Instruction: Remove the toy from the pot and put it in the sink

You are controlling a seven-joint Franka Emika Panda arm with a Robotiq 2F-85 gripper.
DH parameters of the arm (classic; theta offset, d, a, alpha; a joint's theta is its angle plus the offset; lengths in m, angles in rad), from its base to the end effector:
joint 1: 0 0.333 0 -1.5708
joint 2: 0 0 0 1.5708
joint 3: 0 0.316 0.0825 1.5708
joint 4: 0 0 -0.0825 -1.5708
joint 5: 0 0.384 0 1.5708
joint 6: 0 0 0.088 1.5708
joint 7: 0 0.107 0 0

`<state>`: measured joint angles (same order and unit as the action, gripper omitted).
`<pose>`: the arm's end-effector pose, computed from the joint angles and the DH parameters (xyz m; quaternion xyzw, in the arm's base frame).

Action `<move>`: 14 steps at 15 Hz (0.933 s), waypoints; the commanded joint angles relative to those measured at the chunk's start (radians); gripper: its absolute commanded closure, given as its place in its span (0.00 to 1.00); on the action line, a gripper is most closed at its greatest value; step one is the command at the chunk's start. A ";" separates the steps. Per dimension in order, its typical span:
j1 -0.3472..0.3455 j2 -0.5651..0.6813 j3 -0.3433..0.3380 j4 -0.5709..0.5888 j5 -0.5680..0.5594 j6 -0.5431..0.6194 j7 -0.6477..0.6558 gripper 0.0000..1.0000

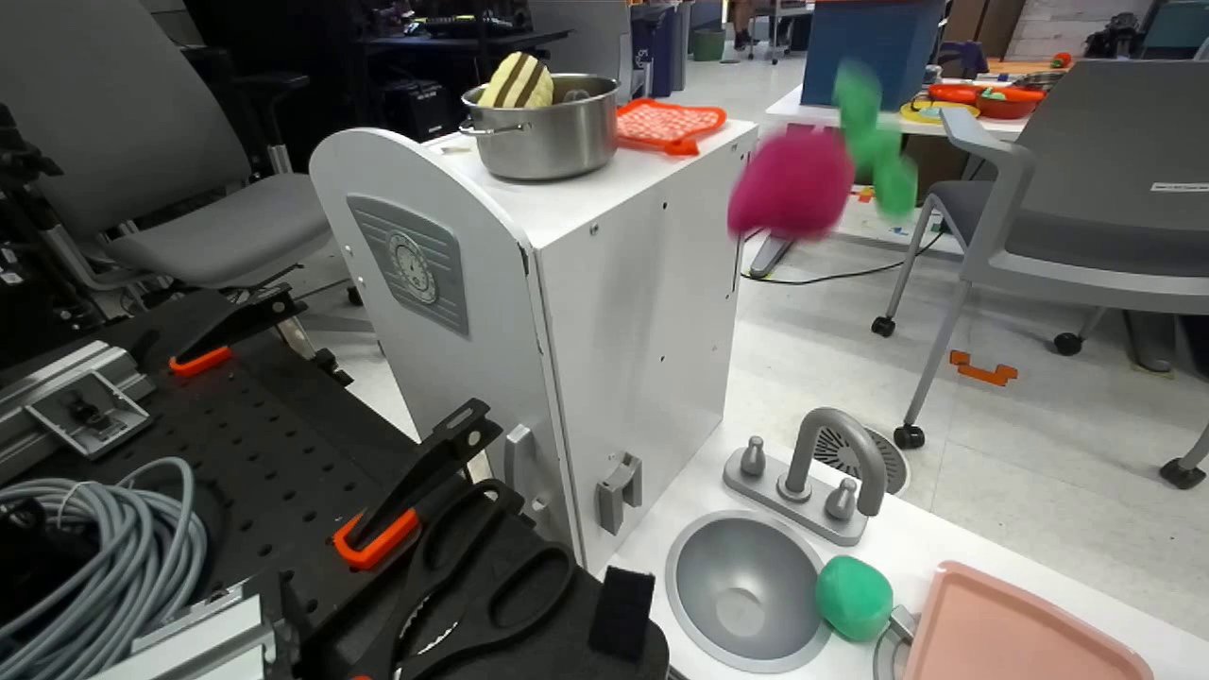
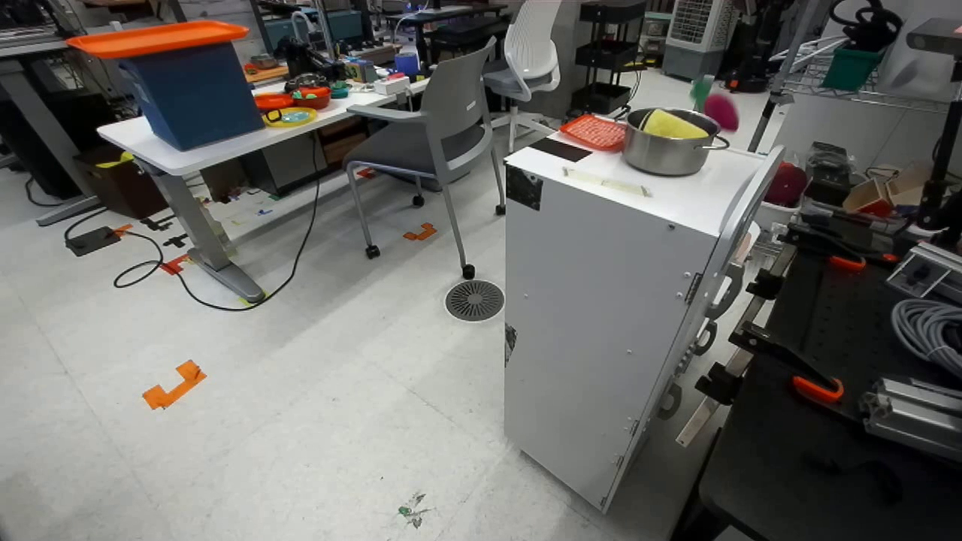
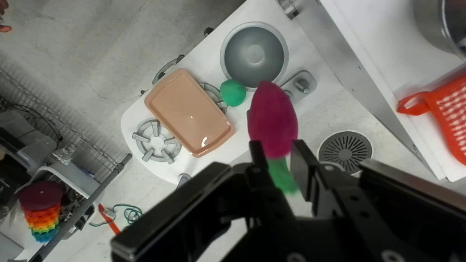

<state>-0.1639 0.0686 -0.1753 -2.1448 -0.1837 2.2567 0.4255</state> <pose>0.5207 -0.1882 0.3764 0.9444 -0.3185 0.0251 0.0772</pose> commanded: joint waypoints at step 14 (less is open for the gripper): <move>0.044 -0.072 0.044 -0.015 0.136 -0.108 -0.126 0.00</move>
<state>-0.1442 0.0671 -0.1574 -2.1335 -0.0892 2.2177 0.3619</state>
